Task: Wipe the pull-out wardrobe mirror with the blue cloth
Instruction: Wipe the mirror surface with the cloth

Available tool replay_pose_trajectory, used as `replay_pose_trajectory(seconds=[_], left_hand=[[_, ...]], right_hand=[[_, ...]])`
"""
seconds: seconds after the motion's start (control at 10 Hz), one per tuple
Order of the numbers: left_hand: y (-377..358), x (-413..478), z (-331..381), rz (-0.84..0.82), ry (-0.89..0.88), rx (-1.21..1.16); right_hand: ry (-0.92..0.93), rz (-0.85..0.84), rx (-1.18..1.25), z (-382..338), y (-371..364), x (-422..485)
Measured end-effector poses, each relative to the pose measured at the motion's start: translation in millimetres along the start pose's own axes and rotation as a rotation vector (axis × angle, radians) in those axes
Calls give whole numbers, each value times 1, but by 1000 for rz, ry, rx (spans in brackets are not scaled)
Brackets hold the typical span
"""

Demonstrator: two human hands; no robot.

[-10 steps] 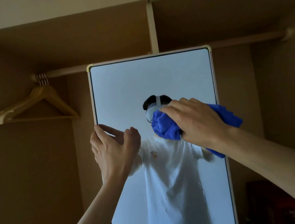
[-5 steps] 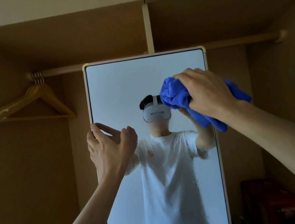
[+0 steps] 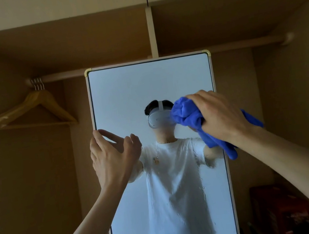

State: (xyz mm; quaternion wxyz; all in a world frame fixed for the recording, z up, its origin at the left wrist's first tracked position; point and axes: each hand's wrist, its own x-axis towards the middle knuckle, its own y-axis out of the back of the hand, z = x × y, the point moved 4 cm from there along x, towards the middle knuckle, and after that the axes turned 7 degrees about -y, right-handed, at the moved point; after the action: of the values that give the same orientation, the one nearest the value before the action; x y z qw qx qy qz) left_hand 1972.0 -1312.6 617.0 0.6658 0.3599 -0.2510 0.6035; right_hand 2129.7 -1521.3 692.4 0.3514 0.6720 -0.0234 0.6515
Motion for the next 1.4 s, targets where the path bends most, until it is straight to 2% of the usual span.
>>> replay_pose_trajectory(seconds=[0.1,0.3,0.4,0.6,0.7,0.8,0.9,1.1,1.3,1.4], left_hand=[[-5,3,-8,-15,-14,-32],[-8,2,-7,-2,-57,20],[-10,2,-9,16,-66,29],[-10,2,-10,32,-63,39],[-10,4,-11,35,-52,21],[-9,7,-13,45,-45,7],[-6,12,-16,35,-45,-15],[-6,20,-21,42,-47,10],[-9,24,-34,45,-76,17],[-10,24,-36,45,-83,6]], right_hand=[[-77,82,120,12,16,18],[-145,197,195,20,22,22],[-207,154,273,20,5,6],[-336,152,168,24,-4,-11],[-228,116,501,19,10,-4],[-413,195,343,33,12,-1],[-535,234,287,44,7,-3],[-559,320,316,32,1,-2],[-582,305,363,18,0,3],[-531,294,462,1,-1,7]])
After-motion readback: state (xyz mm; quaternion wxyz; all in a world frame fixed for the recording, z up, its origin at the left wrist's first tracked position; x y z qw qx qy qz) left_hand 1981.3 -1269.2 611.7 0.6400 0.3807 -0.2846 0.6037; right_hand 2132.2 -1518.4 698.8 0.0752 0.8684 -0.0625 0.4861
